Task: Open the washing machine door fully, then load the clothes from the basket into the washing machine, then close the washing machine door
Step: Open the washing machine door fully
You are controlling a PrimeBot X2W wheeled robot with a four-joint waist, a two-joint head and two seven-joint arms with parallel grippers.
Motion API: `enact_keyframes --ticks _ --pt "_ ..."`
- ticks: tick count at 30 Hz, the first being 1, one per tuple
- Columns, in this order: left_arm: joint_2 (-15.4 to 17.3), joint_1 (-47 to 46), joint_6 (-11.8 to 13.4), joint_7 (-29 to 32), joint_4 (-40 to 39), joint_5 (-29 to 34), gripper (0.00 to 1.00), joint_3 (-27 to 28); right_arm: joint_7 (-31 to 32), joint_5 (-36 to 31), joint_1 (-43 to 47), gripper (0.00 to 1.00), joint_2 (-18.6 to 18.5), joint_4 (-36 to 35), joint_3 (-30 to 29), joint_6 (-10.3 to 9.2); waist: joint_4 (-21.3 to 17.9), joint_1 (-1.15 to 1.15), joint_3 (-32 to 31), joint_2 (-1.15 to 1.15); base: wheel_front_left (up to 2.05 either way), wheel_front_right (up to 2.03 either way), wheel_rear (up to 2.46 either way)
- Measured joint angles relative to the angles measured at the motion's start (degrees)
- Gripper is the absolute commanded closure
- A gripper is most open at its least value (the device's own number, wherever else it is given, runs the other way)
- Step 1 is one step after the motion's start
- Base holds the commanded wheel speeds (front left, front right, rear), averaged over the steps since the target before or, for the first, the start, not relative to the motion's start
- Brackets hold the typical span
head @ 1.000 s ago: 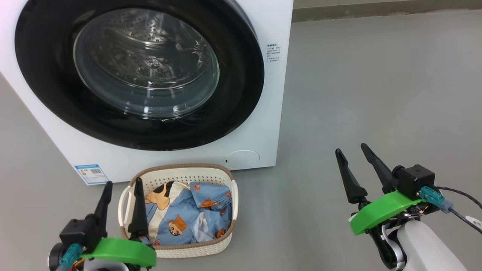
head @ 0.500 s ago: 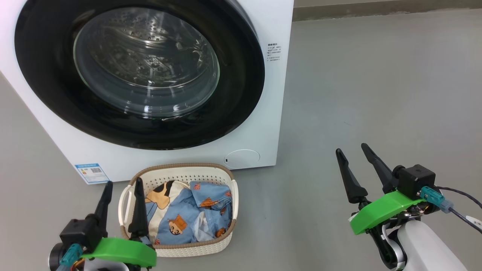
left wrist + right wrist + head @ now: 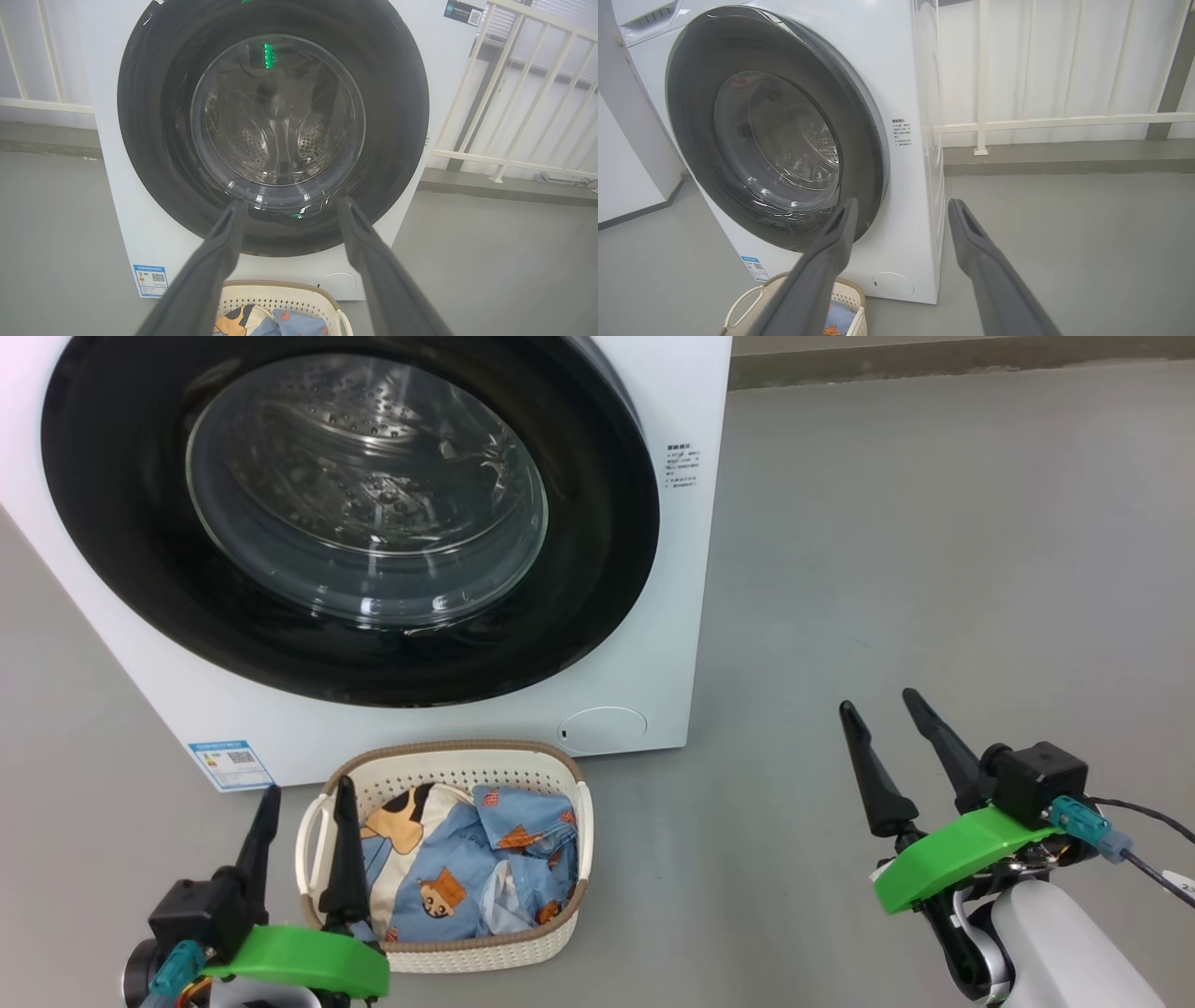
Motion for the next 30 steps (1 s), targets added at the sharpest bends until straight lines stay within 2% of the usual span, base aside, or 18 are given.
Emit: enact_keyframes --ticks 19,20,21,23,27,30 --pt "-0.4 -0.1 0.0 0.0 -0.3 0.0 0.00 -0.5 0.0 0.2 -2.0 0.00 -0.5 0.1 -5.2 0.00 0.7 0.00 2.8 0.00 0.00 0.00 0.00" --pt "-0.4 -0.2 0.0 0.0 -0.5 0.0 0.00 -0.6 0.0 0.6 -2.8 0.13 -0.6 0.1 -5.4 0.00 0.7 0.00 3.1 0.00 0.00 0.00 0.00" --pt "-0.4 -0.4 0.0 0.0 -0.7 0.0 0.00 -0.6 0.0 1.1 -3.5 0.51 -0.7 0.1 -5.5 0.00 0.8 0.00 3.5 0.00 0.00 0.00 0.00" --pt "-0.5 -1.1 0.0 0.0 -1.1 0.0 0.00 -0.6 0.0 2.5 -4.5 1.00 -1.1 0.2 -6.1 0.00 1.0 0.00 4.1 0.00 0.00 0.00 0.00" --pt "-0.8 -2.4 0.0 0.0 -2.3 0.0 0.00 -0.5 0.0 7.0 -6.8 1.00 -2.5 0.8 -6.5 0.00 1.6 0.00 5.7 0.00 0.00 0.00 0.00" --pt "-0.9 -2.5 0.0 0.0 -3.7 0.0 0.00 -0.3 0.0 13.8 -9.2 1.00 -3.1 1.3 -6.6 0.00 2.0 0.00 7.0 0.00 0.00 0.00 0.00"
